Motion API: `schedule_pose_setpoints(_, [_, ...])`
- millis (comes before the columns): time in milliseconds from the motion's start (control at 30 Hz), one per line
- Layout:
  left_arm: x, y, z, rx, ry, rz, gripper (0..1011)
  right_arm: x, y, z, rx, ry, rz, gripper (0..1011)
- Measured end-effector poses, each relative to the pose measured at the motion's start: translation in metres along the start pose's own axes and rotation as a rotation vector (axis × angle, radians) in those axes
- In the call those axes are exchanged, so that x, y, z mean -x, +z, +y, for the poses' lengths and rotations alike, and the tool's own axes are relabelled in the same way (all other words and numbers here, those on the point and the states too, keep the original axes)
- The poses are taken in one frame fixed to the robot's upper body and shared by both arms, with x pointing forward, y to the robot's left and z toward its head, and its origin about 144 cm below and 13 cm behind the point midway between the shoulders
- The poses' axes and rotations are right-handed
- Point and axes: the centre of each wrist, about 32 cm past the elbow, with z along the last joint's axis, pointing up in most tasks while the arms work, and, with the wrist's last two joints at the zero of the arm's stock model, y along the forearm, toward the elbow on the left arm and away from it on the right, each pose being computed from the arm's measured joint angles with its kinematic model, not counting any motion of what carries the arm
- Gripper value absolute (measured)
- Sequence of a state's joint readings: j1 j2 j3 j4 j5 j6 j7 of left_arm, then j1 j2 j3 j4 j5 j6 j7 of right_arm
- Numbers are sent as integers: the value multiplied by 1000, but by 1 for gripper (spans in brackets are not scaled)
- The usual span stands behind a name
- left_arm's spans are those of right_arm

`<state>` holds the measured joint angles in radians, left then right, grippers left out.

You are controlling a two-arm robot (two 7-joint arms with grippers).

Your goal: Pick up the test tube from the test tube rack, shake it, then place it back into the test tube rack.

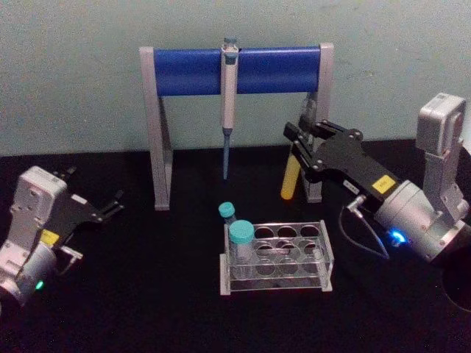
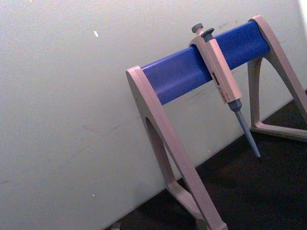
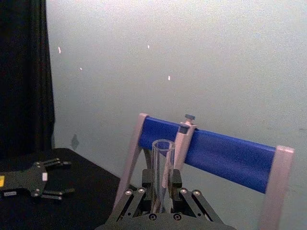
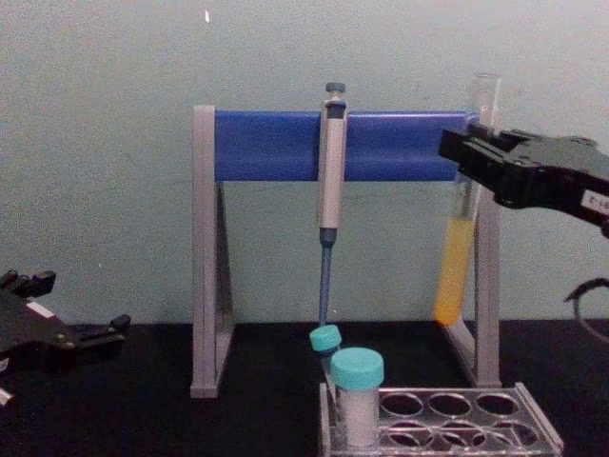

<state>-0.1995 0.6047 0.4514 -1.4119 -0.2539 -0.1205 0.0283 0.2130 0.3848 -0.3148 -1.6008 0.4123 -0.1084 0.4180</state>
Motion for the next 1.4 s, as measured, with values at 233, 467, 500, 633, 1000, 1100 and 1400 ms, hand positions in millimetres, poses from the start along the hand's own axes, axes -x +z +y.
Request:
schedule_pose_setpoints(233, [0, 0, 0, 0, 0, 0, 1001, -1, 3, -16, 32, -32, -31, 240])
schedule_pose_setpoints(467, [0, 0, 0, 0, 0, 0, 1001, 6, 7, -35, 73, -30, -36, 240])
schedule_pose_setpoints(500, [0, 0, 0, 0, 0, 0, 1001, 7, 7, -37, 77, -27, -34, 240])
schedule_pose_setpoints(633, [0, 0, 0, 0, 0, 0, 1001, 14, 8, -44, 92, -4, -18, 241])
schedule_pose_setpoints(1000, [0, 0, 0, 0, 0, 0, 1001, 26, 2, -29, 60, 93, 48, 240])
schedule_pose_setpoints(1100, [0, 0, 0, 0, 0, 0, 1002, 26, 0, -22, 46, 101, 52, 240])
schedule_pose_setpoints(1400, [0, 0, 0, 0, 0, 0, 1001, 16, -4, 1, -8, 74, 39, 241])
